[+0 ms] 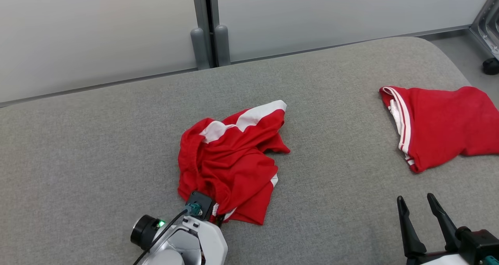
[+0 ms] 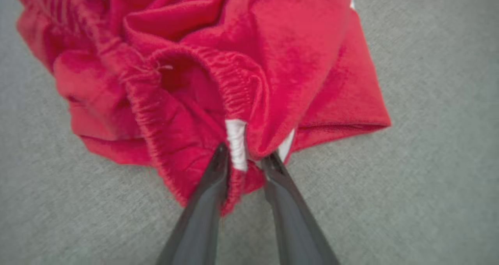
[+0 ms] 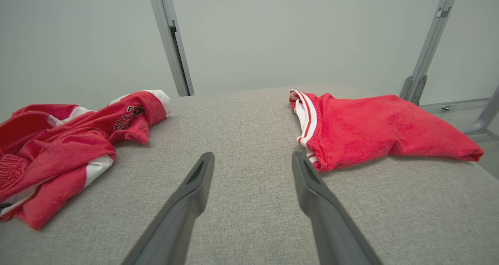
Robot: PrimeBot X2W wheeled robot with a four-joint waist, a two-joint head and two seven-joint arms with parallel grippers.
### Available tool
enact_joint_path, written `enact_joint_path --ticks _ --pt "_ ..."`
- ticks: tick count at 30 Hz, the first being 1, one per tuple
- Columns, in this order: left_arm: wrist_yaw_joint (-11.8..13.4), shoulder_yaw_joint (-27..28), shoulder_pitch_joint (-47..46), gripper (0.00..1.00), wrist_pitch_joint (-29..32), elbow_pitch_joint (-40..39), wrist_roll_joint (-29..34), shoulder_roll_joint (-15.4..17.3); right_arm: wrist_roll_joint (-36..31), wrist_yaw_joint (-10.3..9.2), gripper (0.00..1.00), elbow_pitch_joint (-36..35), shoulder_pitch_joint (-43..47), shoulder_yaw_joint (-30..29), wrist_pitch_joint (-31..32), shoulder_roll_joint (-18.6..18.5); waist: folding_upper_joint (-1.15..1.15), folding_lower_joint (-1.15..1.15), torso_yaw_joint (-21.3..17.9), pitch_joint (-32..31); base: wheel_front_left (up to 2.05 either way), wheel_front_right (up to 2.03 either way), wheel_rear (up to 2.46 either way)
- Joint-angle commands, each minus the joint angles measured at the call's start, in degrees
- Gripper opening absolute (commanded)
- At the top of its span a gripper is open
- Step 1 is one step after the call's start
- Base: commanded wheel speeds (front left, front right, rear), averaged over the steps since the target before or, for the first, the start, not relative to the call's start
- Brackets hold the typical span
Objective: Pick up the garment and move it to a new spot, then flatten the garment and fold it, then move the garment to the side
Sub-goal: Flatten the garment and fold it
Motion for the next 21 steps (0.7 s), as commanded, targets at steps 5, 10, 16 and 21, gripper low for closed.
enact_joint_path --ticks 5,10,16,21 --pt "-1.9 1.3 1.4 0.00 1.6 -3.5 -4.5 -0.6 0.4 0.01 1.00 0.4 -0.3 0.3 0.0 -0.1 0.00 0.00 0.0 -1.0 0.00 0.00 0.00" --pt "-2.9 3.7 2.1 0.00 3.4 -14.2 -9.1 -0.6 0.7 0.00 1.00 0.5 0.5 0.1 0.0 -0.3 0.00 0.00 -0.1 -1.9 0.00 0.00 0.00" --pt "-1.8 5.1 2.0 0.00 5.8 -27.8 -13.0 -1.4 1.0 0.00 1.00 0.9 0.7 0.5 0.0 -0.2 0.00 0.00 -0.8 -3.1 0.00 0.00 0.00" --pt "-0.2 4.5 4.5 0.00 8.0 -35.6 -15.6 -1.9 1.1 0.00 1.00 0.9 0.7 0.6 0.0 -0.5 0.00 0.00 -1.9 -3.7 0.00 0.00 0.00"
